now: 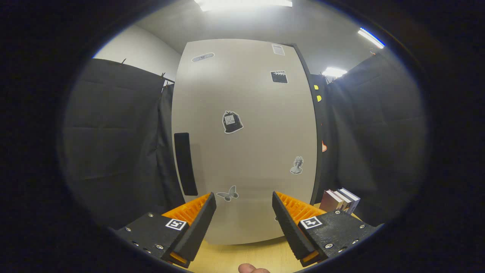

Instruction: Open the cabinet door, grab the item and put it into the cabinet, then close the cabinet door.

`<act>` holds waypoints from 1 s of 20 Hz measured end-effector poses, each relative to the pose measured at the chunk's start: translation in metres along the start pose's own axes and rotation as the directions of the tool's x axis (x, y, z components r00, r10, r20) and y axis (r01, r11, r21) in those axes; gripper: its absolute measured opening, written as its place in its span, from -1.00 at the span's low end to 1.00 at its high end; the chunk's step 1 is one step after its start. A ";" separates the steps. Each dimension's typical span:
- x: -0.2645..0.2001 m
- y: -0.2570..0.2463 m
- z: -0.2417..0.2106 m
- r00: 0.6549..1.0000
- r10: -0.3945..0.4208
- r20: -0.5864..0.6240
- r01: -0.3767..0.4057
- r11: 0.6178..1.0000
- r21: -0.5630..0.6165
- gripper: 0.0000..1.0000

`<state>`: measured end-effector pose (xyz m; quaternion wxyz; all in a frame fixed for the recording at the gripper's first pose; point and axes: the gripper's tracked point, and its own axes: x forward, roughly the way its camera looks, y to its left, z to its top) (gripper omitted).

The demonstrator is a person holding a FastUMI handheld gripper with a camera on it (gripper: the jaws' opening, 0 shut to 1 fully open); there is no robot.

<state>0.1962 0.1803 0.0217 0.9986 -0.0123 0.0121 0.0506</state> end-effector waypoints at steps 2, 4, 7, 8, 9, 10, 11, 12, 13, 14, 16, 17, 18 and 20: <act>0.001 0.002 -0.002 1.000 0.011 -0.007 -0.011 1.000 -0.006 0.86; 0.001 0.005 0.001 1.000 0.017 -0.003 -0.017 1.000 -0.013 0.86; 0.004 0.006 0.001 1.000 0.024 0.006 -0.024 0.999 -0.023 0.86; 0.004 0.006 0.000 1.000 0.025 0.005 -0.025 0.999 -0.024 0.86; 0.005 0.005 -0.001 1.000 0.024 0.005 -0.024 1.000 -0.020 0.85; 0.006 0.004 -0.002 1.000 0.025 0.003 -0.024 1.000 -0.014 0.85; 0.006 0.003 -0.003 1.000 0.021 0.000 -0.021 1.000 -0.010 0.86; 0.006 0.002 -0.003 1.000 0.020 -0.003 -0.020 1.000 -0.006 0.86; 0.006 0.003 -0.003 1.000 0.021 -0.006 -0.021 1.000 -0.003 0.86; 0.007 0.001 -0.004 1.000 0.019 -0.007 -0.019 1.000 -0.002 0.86; 0.006 -0.001 -0.005 1.000 0.015 -0.009 -0.015 1.000 -0.007 0.86; 0.006 -0.001 -0.006 1.000 0.016 -0.009 -0.016 1.000 -0.004 0.86; 0.006 -0.002 -0.006 1.000 0.012 -0.011 -0.012 1.000 -0.003 0.86; 0.007 -0.004 -0.007 1.000 0.009 -0.014 -0.009 1.000 -0.002 0.86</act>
